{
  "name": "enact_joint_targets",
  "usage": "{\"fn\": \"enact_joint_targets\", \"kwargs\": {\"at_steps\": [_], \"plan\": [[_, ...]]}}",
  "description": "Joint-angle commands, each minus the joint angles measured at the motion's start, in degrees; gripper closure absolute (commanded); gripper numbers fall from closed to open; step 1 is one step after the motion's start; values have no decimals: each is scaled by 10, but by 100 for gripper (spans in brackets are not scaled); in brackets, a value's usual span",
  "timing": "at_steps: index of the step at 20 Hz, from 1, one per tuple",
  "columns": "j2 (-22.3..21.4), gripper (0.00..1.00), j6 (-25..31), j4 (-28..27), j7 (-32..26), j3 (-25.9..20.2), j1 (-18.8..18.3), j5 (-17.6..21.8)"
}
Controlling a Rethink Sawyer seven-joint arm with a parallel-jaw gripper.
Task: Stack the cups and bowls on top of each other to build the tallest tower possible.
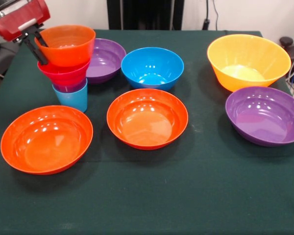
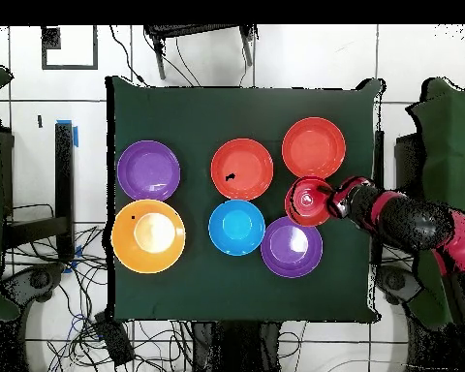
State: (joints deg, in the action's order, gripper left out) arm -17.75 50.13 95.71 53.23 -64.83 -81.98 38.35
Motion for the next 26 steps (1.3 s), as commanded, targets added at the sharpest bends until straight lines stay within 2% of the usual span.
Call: {"fn": "enact_joint_targets", "kwargs": {"at_steps": [1, 26], "plan": [[26, 100, -17, -6, -67, 33, 45, 16], [33, 100, 16, -34, -108, 35, 52, 11]]}}
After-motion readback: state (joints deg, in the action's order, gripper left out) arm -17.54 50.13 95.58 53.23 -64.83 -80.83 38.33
